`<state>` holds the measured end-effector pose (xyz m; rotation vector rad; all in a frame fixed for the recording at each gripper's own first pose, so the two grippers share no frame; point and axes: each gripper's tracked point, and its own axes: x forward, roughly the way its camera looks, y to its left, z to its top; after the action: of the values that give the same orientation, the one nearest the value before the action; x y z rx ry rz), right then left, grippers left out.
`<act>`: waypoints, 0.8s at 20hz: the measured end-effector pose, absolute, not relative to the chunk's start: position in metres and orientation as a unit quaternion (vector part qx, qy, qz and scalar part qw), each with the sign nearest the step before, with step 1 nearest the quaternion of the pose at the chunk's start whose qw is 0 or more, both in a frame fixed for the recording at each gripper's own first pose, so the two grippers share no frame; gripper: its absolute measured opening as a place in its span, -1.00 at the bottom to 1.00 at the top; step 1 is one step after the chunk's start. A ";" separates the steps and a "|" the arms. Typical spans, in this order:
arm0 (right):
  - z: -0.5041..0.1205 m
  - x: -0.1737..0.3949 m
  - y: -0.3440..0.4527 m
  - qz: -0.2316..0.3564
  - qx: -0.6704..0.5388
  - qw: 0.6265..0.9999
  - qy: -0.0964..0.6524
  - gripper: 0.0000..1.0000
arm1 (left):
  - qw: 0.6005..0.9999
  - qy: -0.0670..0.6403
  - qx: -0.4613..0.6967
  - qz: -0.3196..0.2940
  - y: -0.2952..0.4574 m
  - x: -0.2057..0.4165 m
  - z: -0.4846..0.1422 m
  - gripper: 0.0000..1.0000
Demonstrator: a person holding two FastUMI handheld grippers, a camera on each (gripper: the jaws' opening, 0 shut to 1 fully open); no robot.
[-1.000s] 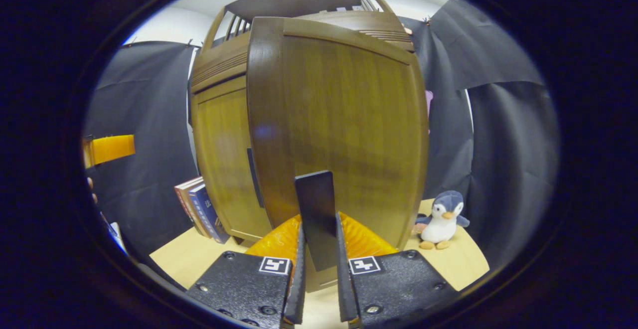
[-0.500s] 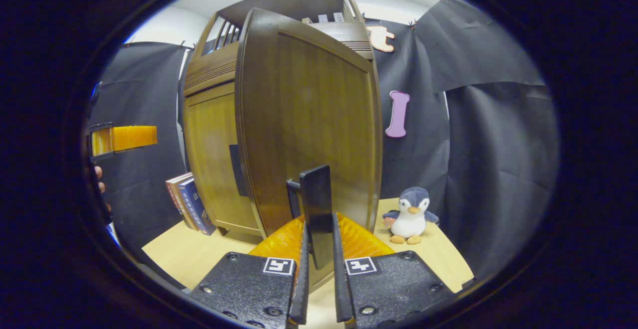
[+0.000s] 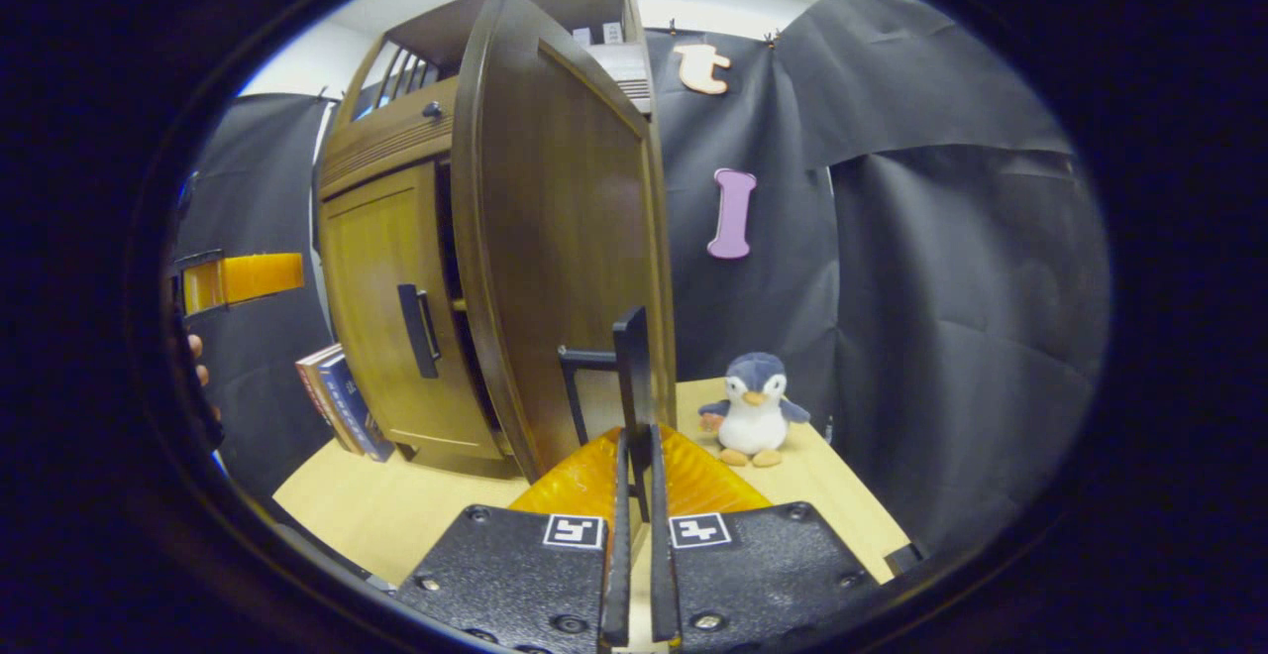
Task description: Open the right door of the double-door shoe cabinet with the right hand, and open the left door with the left hand.
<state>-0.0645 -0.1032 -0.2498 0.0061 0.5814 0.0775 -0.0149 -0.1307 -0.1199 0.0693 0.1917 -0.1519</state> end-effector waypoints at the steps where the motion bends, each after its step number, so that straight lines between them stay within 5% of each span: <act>1: -0.249 -0.065 -0.109 0.033 0.004 0.957 0.289 -0.77 | 0.992 0.095 0.035 -0.079 -0.135 -0.014 -0.120 0.91; 11: -0.245 -0.064 -0.196 -0.078 0.011 0.954 0.289 -0.93 | 0.989 0.116 0.027 -0.085 -0.148 0.003 -0.143 0.92; 16: -0.244 -0.067 -0.195 -0.051 0.036 0.953 0.298 -0.92 | 0.989 0.133 0.027 -0.067 -0.136 0.022 -0.163 0.92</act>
<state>-0.0669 -0.1945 -0.2435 0.0733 0.6055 -0.1034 0.0222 -0.1361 -0.1626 0.0536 0.2660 -0.1339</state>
